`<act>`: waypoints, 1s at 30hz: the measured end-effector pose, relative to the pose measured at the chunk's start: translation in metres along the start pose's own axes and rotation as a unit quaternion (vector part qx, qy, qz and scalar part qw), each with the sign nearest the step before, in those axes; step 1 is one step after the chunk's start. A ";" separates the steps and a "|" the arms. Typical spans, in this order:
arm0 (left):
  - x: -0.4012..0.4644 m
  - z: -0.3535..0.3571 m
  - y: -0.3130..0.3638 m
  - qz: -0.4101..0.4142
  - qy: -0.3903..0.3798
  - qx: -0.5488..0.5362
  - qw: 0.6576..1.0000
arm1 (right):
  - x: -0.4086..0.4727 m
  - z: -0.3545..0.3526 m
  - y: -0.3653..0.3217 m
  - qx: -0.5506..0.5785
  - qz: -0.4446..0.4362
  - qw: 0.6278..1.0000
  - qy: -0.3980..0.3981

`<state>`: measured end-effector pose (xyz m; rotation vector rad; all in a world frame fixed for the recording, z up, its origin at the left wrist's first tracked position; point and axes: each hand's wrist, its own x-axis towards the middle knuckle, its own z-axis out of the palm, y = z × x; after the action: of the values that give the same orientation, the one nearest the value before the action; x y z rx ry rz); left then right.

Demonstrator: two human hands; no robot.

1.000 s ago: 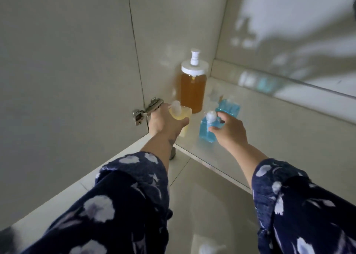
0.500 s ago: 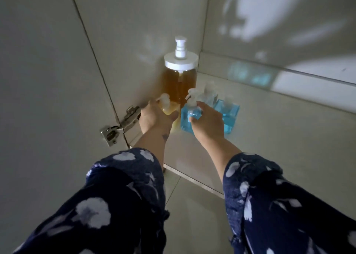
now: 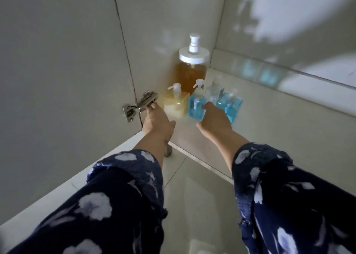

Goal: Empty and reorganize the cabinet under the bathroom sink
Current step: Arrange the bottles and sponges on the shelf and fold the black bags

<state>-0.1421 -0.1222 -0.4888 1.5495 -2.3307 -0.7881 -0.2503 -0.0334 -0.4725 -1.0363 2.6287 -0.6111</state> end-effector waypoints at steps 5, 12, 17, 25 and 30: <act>-0.062 -0.039 -0.051 0.020 -0.068 0.061 0.996 | -0.054 0.005 -0.025 -0.123 -0.069 0.982 -0.122; -0.210 -0.087 -0.197 -0.177 -0.095 0.061 0.978 | -0.176 0.074 -0.094 -0.098 -0.221 0.944 -0.227; -0.282 -0.083 -0.284 -0.285 -0.073 0.010 0.956 | -0.251 0.151 -0.122 -0.087 -0.258 0.910 -0.312; -0.366 -0.023 -0.380 -0.394 -0.064 0.004 0.917 | -0.332 0.263 -0.101 -0.164 -0.281 0.854 -0.407; -0.384 -0.002 -0.407 -0.412 -0.111 0.029 0.904 | -0.354 0.298 -0.076 -0.208 -0.322 0.841 -0.382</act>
<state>0.3347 0.1045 -0.6734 2.6362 -1.7662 -1.1054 0.1596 0.0764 -0.6720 -1.8380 1.6919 0.2836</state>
